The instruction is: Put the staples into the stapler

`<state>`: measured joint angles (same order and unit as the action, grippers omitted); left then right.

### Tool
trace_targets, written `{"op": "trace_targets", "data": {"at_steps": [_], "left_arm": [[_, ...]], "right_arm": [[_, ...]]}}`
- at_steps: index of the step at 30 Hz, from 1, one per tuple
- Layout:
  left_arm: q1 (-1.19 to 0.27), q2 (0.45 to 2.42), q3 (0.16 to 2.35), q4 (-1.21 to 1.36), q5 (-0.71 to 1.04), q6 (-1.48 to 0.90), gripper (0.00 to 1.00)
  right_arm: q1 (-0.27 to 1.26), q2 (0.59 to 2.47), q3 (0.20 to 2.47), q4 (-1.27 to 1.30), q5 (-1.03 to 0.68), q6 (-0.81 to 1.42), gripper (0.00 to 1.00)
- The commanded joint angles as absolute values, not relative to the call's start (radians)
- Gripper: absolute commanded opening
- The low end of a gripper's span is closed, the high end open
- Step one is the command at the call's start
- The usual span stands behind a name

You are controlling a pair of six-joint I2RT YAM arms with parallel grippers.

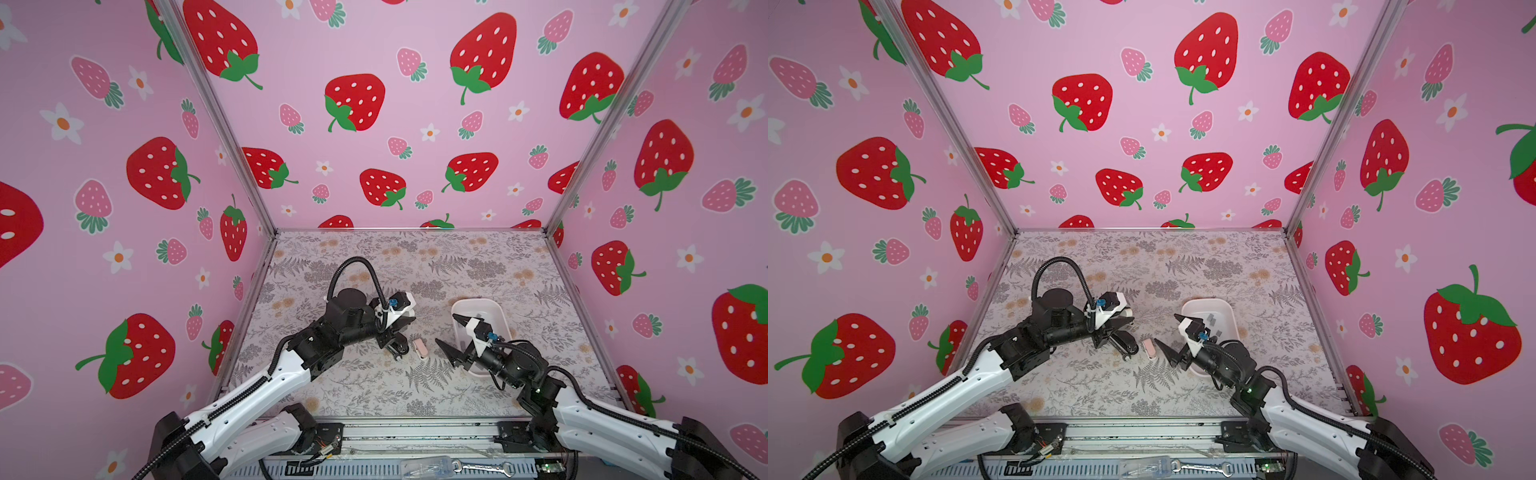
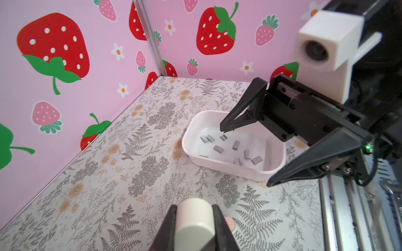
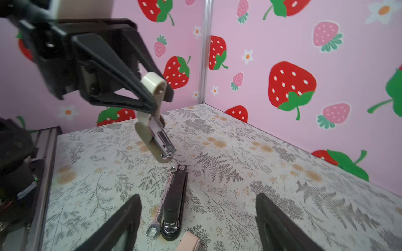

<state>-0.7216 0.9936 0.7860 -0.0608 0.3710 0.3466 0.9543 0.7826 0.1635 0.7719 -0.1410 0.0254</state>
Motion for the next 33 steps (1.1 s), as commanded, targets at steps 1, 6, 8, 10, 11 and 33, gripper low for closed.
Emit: {"op": "trace_targets", "data": {"at_steps": [1,6,8,10,11,33], "left_arm": [[-0.721,0.967,0.781,-0.067,0.527,0.391,0.0],[-0.724,0.96,0.783,-0.088,0.603,0.424,0.0],[-0.734,0.956,0.782,-0.099,0.639,0.448,0.0],[-0.748,0.954,0.779,-0.105,0.654,0.462,0.0],[-0.753,0.954,0.782,-0.108,0.657,0.467,0.0],[-0.804,0.935,0.781,-0.128,0.678,0.521,0.0]], "right_arm": [[0.954,0.784,0.174,0.813,-0.375,-0.063,0.85],[0.955,0.868,0.232,0.795,-0.461,-0.053,0.84],[0.959,0.899,0.254,0.795,-0.477,-0.046,0.84],[0.963,0.936,0.271,0.804,-0.493,-0.038,0.84],[0.965,0.952,0.278,0.811,-0.506,-0.03,0.84],[1.069,1.134,0.365,0.911,-0.444,0.012,0.45]]}}
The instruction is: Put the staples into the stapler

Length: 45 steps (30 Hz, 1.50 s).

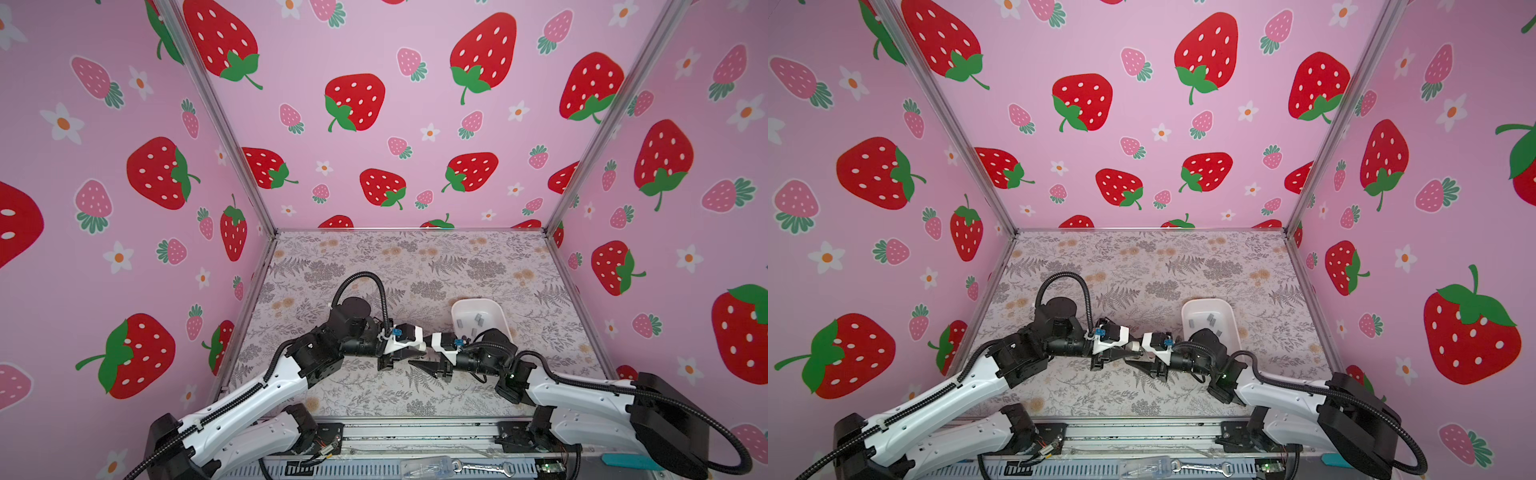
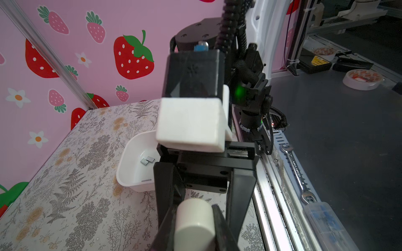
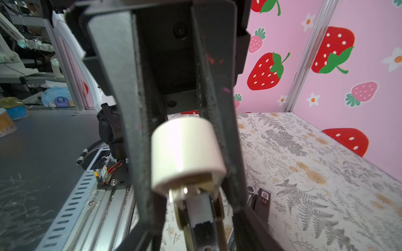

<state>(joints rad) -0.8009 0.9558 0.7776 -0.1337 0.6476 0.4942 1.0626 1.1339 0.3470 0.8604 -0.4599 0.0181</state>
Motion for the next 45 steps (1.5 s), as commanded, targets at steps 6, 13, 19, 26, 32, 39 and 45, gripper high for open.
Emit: {"op": "trace_targets", "data": {"at_steps": [6,13,19,26,32,39,45], "left_arm": [[-0.804,0.927,0.774,-0.124,0.674,0.522,0.0],[-0.803,0.928,0.772,-0.117,0.683,0.521,0.0],[-0.804,0.919,0.765,-0.113,0.674,0.518,0.0],[-0.805,0.852,0.726,-0.052,0.536,0.432,0.47],[-0.802,0.713,0.622,0.018,0.213,0.265,0.72],[-0.797,0.541,0.478,-0.003,-0.186,0.105,0.81],[-0.764,0.463,0.25,0.119,-0.362,-0.007,0.88]], "right_arm": [[1.071,1.137,0.363,0.936,-0.448,0.034,0.42],[1.078,1.166,0.372,0.969,-0.462,0.054,0.44],[1.086,1.197,0.387,0.969,-0.442,0.055,0.28],[1.089,1.135,0.364,0.885,-0.271,0.049,0.15],[1.09,1.136,0.406,0.654,0.044,0.093,0.1],[1.089,1.248,0.505,0.438,0.292,0.187,0.06],[1.088,1.373,0.607,0.332,0.379,0.242,0.03]]}}
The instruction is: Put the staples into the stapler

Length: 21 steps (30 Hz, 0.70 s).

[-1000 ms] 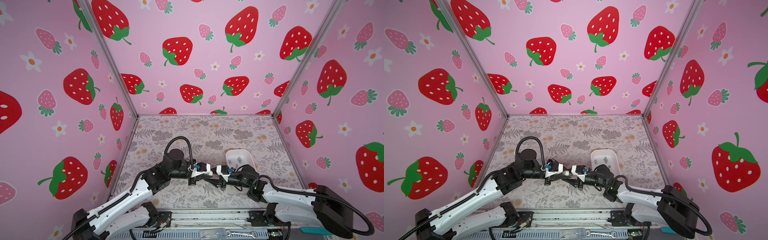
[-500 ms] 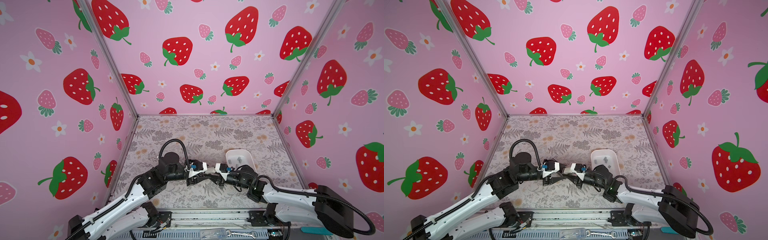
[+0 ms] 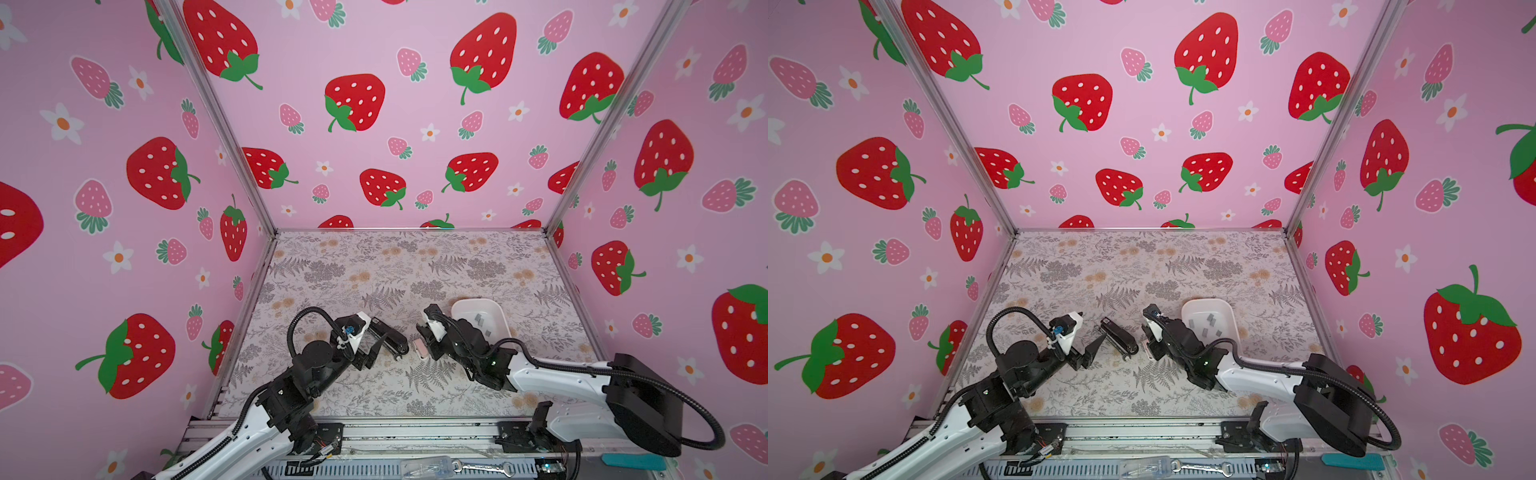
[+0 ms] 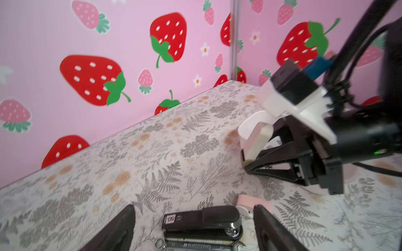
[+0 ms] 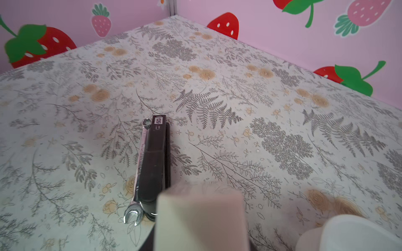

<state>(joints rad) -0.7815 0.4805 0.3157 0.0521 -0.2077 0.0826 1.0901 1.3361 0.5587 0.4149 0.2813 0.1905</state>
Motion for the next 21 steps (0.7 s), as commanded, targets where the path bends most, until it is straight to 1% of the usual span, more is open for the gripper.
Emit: {"op": "trace_targets", "data": {"at_steps": [1,3,4,6,8,12,15,21], "left_arm": [[-0.753,0.457,0.223,0.132,-0.369,-0.016,0.88],[-0.737,0.449,0.182,0.157,-0.402,-0.032,0.88],[-0.726,0.441,0.164,0.173,-0.413,-0.053,0.91],[-0.702,0.425,0.133,0.208,-0.363,-0.055,0.91],[-0.682,0.416,0.111,0.228,-0.357,-0.069,0.91],[-0.632,0.427,0.083,0.26,-0.326,-0.105,0.93],[-0.621,0.455,0.087,0.272,-0.313,-0.111,0.93],[-0.617,0.569,0.116,0.308,-0.285,-0.111,0.91]], "right_arm": [[1.085,1.392,0.623,0.313,0.397,0.252,0.03],[1.082,1.426,0.657,0.261,0.45,0.275,0.02],[1.08,1.443,0.675,0.233,0.477,0.286,0.02],[1.076,1.479,0.703,0.185,0.52,0.301,0.02],[1.064,1.515,0.73,0.141,0.539,0.312,0.02],[1.033,1.563,0.766,0.087,0.525,0.327,0.02],[1.02,1.59,0.786,0.07,0.508,0.326,0.02],[0.989,1.662,0.839,0.026,0.489,0.315,0.03]]}}
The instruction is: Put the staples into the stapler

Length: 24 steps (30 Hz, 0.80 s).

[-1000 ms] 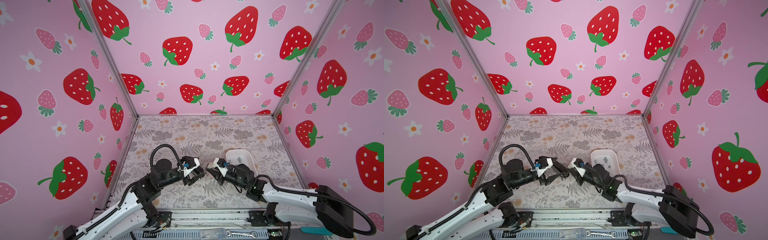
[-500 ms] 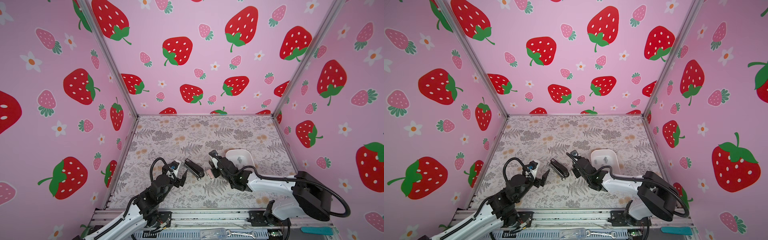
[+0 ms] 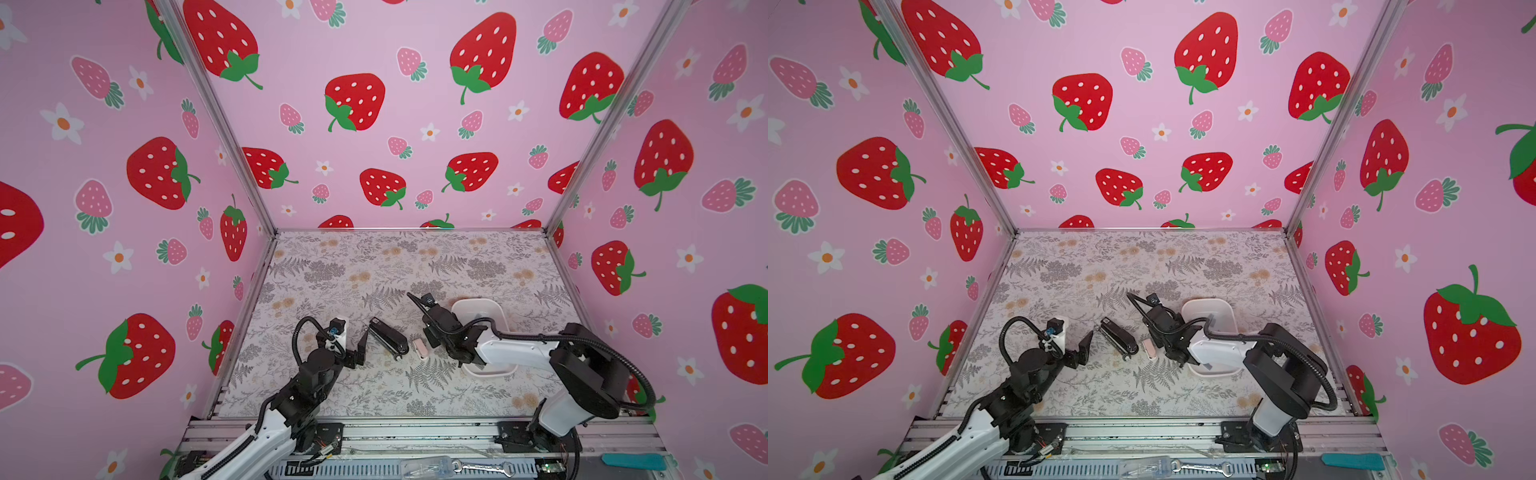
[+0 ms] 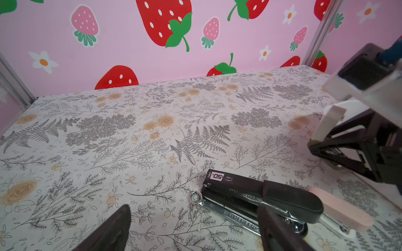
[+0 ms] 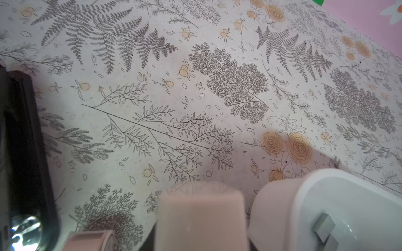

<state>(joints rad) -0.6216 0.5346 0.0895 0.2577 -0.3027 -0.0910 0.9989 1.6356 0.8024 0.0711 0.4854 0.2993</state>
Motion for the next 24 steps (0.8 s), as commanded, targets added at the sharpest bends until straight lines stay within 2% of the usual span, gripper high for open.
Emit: {"op": "trace_targets", "data": {"at_steps": [1,8,24], "left_arm": [[-0.617,0.597,0.124,0.311,-0.284,-0.111,0.91],[-0.616,0.694,0.159,0.322,-0.265,-0.109,0.91],[-0.616,0.692,0.152,0.326,-0.239,-0.104,0.91]], "right_arm": [[0.984,1.674,0.85,0.025,0.483,0.311,0.03],[0.976,1.763,0.937,0.001,0.438,0.288,0.02],[0.951,1.908,1.046,0.007,0.326,0.248,0.07]]}}
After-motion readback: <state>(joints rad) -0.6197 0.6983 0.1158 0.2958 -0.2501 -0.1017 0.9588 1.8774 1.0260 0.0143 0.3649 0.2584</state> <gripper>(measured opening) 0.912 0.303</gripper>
